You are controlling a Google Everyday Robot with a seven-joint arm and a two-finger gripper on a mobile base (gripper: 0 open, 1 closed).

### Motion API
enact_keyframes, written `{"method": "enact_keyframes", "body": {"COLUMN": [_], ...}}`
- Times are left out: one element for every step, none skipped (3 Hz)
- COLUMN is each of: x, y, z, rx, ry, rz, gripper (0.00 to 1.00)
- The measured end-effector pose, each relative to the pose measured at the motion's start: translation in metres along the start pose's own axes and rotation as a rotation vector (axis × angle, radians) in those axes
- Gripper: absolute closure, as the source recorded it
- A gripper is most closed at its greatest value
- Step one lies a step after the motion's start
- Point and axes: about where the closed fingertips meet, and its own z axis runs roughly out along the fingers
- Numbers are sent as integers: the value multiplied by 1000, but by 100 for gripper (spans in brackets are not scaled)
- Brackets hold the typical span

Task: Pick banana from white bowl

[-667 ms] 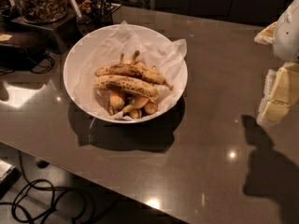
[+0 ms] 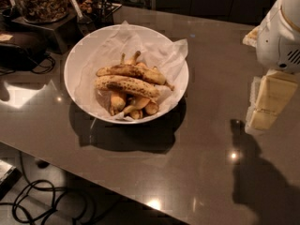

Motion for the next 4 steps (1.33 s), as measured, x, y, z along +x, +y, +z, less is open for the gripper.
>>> {"method": "enact_keyframes", "body": {"x": [-2, -11, -46, -99], "y": [2, 8, 30, 54], "z": [1, -2, -6, -10], "rx": [1, 3, 0, 6], "ry": [7, -6, -8, 10], "rz": [-6, 24, 60, 53], "gripper": [0, 0, 0, 0]}}
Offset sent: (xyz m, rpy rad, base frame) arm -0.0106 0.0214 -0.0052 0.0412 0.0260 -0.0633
